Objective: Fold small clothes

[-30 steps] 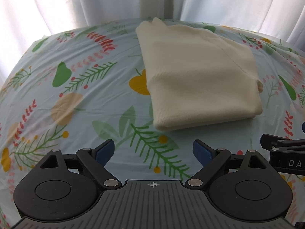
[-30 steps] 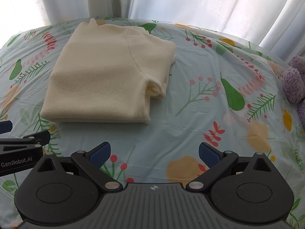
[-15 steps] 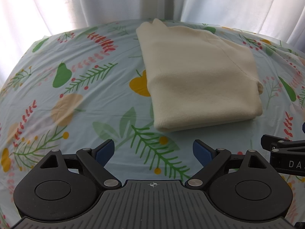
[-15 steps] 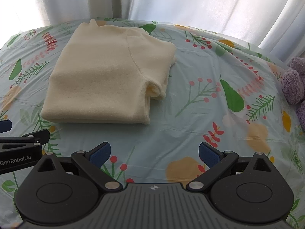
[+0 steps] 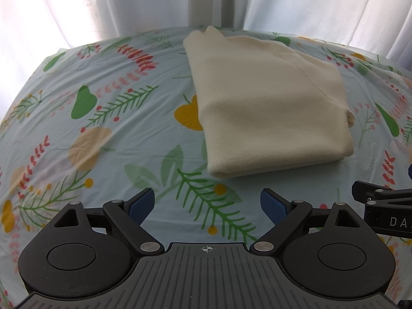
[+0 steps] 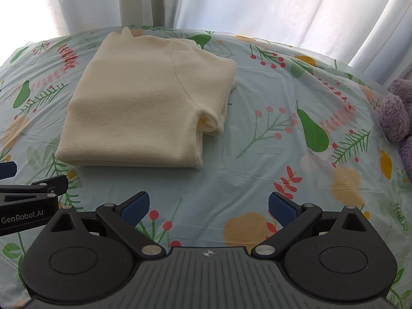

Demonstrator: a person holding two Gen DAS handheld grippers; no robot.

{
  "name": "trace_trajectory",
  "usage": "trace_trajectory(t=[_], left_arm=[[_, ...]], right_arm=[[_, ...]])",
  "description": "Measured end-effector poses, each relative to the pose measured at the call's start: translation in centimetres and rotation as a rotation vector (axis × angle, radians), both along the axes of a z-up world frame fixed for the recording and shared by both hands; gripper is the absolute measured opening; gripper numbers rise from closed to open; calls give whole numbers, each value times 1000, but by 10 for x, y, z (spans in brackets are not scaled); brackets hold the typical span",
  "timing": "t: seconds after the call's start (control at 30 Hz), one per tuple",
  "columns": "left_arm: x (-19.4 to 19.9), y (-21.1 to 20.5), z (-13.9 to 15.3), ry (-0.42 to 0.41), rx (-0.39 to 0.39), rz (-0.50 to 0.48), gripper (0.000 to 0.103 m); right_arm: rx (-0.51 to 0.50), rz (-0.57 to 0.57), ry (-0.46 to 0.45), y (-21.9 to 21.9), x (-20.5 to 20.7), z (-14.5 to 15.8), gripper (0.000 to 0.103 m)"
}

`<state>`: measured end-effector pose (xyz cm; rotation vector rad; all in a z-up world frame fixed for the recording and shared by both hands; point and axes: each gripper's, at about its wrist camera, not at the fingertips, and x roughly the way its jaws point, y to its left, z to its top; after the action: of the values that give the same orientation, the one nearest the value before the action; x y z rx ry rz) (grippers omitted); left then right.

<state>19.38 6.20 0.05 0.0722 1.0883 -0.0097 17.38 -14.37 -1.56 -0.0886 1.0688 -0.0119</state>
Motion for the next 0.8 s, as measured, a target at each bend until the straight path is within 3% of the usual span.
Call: trace_trajectory(t=[0.8], left_arm=[[2,5,-4,15,-17,-3,93]], right_arm=[[-6,-6,-9,0,-1,0,99]])
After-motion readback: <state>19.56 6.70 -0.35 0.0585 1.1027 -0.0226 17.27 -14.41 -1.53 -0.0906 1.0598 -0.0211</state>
